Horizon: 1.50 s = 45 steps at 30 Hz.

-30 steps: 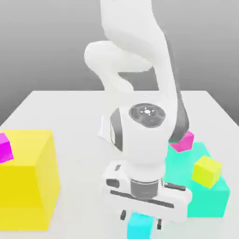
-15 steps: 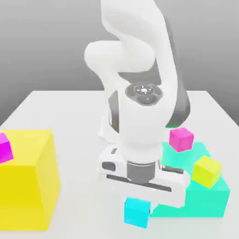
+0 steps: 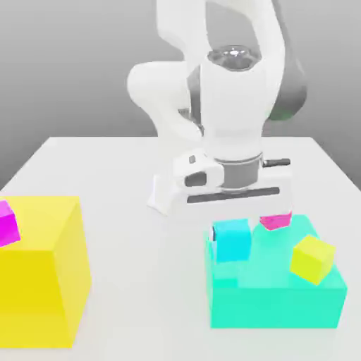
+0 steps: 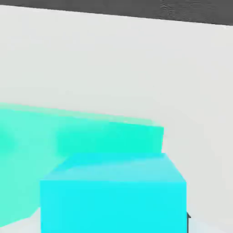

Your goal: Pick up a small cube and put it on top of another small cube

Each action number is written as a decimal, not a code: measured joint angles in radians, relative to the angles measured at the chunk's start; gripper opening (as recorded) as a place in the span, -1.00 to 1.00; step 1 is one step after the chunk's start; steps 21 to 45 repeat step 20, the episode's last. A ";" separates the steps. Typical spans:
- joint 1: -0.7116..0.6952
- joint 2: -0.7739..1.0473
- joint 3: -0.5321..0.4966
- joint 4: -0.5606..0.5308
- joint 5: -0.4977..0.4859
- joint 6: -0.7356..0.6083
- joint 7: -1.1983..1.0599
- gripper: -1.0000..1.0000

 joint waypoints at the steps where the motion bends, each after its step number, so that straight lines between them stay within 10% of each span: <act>1: 0.026 -0.037 0.001 -0.016 0.019 -0.020 -0.035 -1.00; 11: 0.312 -0.414 0.081 -0.159 0.087 -0.213 -0.263 -1.00; 17: 0.330 -0.300 0.157 -0.234 0.110 -0.012 -0.268 -1.00; 18: 0.330 -0.278 0.164 -0.243 0.115 0.019 -0.269 1.00; 45: 0.330 -0.278 0.164 -0.243 0.115 0.019 -0.269 1.00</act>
